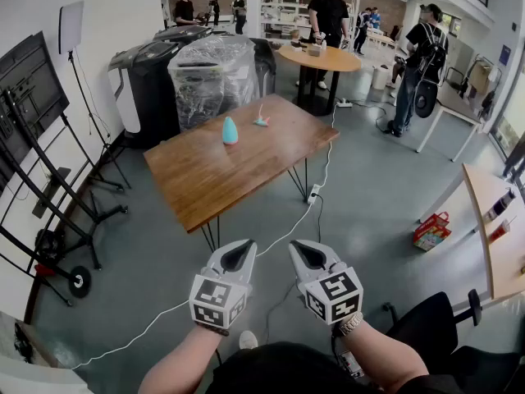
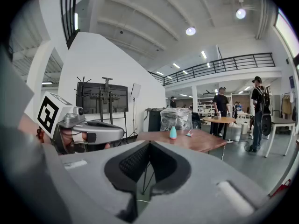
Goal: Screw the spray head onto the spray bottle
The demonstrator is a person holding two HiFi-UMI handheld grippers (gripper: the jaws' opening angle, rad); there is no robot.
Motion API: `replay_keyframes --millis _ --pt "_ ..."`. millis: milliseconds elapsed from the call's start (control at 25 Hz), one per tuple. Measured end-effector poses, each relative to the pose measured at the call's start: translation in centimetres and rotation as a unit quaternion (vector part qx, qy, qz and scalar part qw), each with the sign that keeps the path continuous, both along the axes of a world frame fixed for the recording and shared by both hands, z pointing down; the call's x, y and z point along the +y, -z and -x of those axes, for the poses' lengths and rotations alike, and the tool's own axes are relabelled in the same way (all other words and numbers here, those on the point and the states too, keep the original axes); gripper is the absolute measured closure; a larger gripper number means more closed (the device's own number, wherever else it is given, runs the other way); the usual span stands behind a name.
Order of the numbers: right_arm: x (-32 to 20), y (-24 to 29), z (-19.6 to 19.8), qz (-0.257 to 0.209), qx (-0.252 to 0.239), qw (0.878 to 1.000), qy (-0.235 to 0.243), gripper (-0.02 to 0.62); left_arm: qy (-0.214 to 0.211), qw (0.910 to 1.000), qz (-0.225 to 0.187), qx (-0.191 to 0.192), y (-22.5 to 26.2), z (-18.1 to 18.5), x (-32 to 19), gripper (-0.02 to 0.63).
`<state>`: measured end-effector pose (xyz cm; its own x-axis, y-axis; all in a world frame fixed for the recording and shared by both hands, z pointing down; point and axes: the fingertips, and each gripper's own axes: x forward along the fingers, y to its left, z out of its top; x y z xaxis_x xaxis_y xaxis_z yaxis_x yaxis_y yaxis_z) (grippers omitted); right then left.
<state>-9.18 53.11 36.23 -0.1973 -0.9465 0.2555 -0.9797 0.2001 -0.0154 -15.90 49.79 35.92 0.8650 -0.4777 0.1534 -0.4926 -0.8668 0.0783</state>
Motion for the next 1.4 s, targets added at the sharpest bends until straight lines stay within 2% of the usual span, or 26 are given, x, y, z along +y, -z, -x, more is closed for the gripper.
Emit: replay_keyframes --millis 240,520,680,1080,1400 --pt "-5.4 0.3 2.3 0.003 0.002 1.0 0.002 0.601 -0.005 1.0 0.001 0.002 0.4 1.7 -5.4 0.591" --pt "-10.3 -0.6 0.9 0.011 -0.001 1.0 0.009 0.601 0.004 0.9999 0.012 -0.007 -0.9 0.9 -9.8 0.591" --pt "-12.8 -0.9 -1.9 0.013 -0.005 1.0 0.024 0.601 0.015 0.9996 0.016 -0.015 -1.4 -2.0 -12.2 0.591" --pt "-18.5 -1.2 -13.0 0.026 -0.006 0.997 0.074 0.601 0.062 0.9975 0.017 -0.03 -1.5 -12.8 -18.0 0.591" --pt "-21.5 -2.0 -17.6 0.034 -0.014 0.995 0.096 0.601 0.085 0.9951 0.02 -0.046 -2.1 -16.9 -21.1 0.591"
